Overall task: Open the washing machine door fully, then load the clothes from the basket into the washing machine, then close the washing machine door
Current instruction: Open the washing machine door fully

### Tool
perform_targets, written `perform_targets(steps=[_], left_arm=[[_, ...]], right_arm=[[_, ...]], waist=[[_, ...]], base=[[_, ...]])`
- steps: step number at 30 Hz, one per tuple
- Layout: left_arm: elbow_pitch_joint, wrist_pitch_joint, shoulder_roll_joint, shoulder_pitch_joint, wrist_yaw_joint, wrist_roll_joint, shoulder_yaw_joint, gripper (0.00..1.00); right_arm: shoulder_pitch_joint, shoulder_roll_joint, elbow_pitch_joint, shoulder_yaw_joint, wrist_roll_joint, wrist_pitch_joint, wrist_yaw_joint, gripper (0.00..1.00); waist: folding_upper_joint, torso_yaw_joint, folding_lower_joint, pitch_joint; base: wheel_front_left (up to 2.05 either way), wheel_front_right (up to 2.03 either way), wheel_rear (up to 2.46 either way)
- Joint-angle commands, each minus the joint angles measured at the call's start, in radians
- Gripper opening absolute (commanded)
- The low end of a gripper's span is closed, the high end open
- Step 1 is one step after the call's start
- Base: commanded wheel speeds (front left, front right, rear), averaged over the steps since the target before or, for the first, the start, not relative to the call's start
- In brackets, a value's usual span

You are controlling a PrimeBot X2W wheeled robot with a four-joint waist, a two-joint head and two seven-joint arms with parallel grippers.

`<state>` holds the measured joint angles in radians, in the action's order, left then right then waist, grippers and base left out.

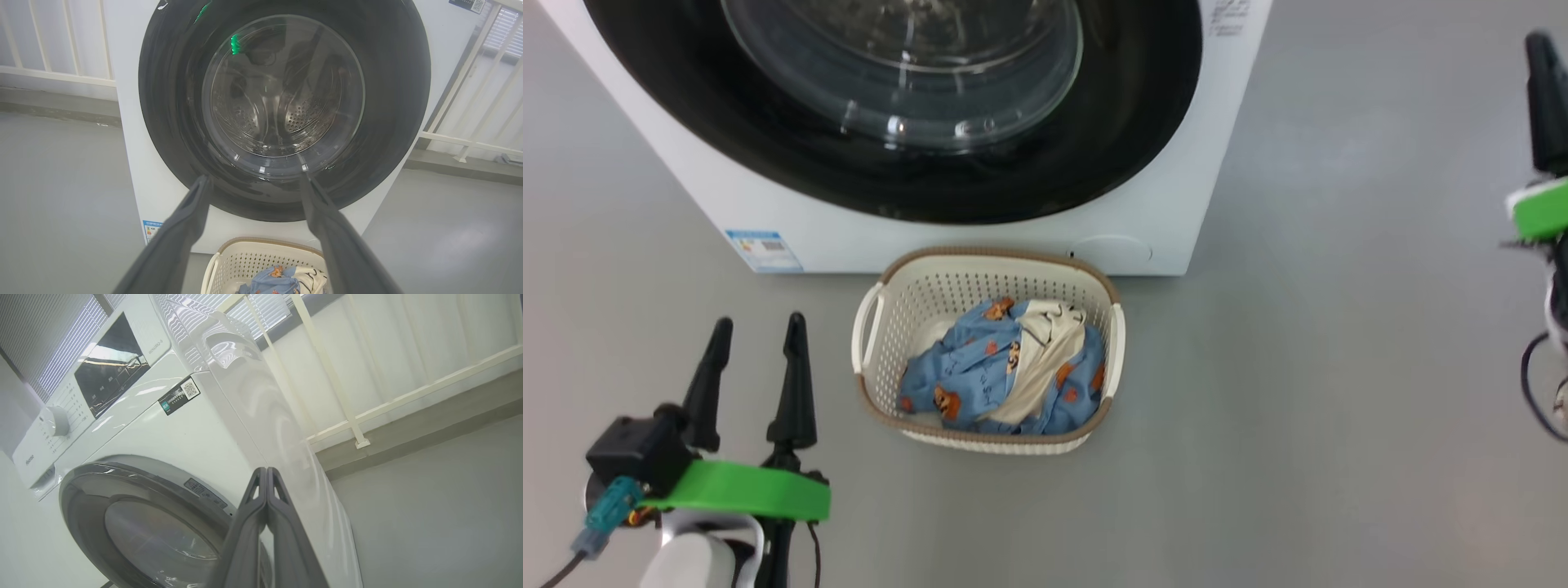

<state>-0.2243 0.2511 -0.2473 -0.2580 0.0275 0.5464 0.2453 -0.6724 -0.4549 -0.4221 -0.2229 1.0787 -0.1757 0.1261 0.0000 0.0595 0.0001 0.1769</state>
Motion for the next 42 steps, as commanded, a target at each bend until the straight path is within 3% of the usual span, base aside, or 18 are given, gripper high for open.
perform_targets(steps=[1, 10, 18, 29, 42], left_arm=[[0.031, 0.01, -0.018, -0.042, 0.004, -0.017, -0.041, 1.0], [0.056, 0.01, 0.019, -0.106, -0.015, -0.048, -0.052, 1.0], [0.058, 0.011, 0.071, -0.131, -0.048, -0.08, -0.081, 1.0], [0.042, 0.011, 0.134, -0.145, -0.096, -0.125, -0.124, 1.0], [0.071, 0.011, 0.172, -0.134, -0.141, -0.168, -0.152, 1.0]], right_arm=[[-0.033, -0.024, 0.019, -0.013, 0.029, 0.011, 0.005, 0.0], [-0.228, -0.086, -0.033, -0.046, 0.25, 0.144, 0.005, 0.0], [-0.349, -0.075, -0.09, -0.036, 0.457, 0.337, 0.005, 0.0], [-0.468, -0.059, -0.146, -0.069, 0.529, 0.545, 0.005, 0.0], [-0.57, -0.06, -0.211, -0.089, 0.511, 0.627, 0.005, 0.0]], waist=[[0.0, 0.034, -0.0001, 0.063], [0.0, 0.094, -0.0001, 0.178], [0.0, 0.136, -0.0001, 0.236], [0.0, 0.189, -0.0001, 0.279], [0.0, 0.249, -0.0001, 0.305]], base=[[0.0, 0.0, 0.0], [0.0, 0.0, 0.0], [0.0, 0.0, 0.0], [0.0, 0.0, 0.0], [0.0, 0.0, 0.0]])
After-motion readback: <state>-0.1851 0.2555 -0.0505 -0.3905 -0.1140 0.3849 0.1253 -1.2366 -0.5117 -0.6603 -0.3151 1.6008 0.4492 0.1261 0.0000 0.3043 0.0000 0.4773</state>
